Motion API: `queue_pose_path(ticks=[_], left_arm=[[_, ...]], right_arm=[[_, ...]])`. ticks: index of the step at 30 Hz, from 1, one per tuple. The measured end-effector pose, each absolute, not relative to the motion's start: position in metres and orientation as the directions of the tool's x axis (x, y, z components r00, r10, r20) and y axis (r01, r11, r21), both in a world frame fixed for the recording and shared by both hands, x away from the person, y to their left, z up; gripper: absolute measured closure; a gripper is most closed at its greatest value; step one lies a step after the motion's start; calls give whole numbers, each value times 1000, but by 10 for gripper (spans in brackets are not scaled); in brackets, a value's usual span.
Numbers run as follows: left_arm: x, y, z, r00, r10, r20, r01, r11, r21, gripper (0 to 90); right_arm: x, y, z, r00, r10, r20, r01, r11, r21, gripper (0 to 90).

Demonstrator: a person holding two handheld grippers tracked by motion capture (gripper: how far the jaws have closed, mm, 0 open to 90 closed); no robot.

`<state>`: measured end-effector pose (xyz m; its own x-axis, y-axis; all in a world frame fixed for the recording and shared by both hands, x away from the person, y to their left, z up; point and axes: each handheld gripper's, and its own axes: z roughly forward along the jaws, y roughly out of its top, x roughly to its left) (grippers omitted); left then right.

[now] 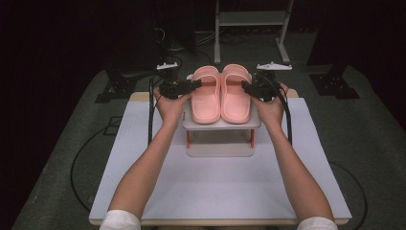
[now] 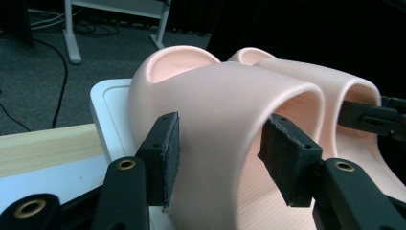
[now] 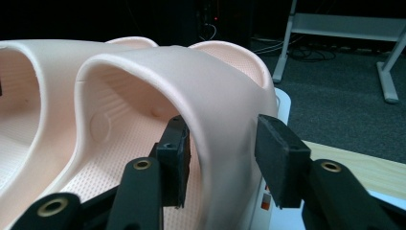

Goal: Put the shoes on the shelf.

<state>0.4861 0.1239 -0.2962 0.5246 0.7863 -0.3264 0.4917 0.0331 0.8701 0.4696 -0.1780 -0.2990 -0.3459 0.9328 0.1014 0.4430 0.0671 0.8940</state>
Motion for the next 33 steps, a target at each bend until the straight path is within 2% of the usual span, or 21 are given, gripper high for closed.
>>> queue_pose_path(ticks=[11,19,33], left_arm=[[475,124,-293,540,778,-320,482,25,876,445],[464,126,-288,567,767,-302,464,6,886,425],[448,133,-288,583,746,-320,461,20,887,410]], right_arm=[[456,-191,-295,-365,921,139,439,38,898,503],[447,-198,-295,-387,908,162,439,27,898,490],[434,-205,-297,-417,892,171,434,31,900,482]])
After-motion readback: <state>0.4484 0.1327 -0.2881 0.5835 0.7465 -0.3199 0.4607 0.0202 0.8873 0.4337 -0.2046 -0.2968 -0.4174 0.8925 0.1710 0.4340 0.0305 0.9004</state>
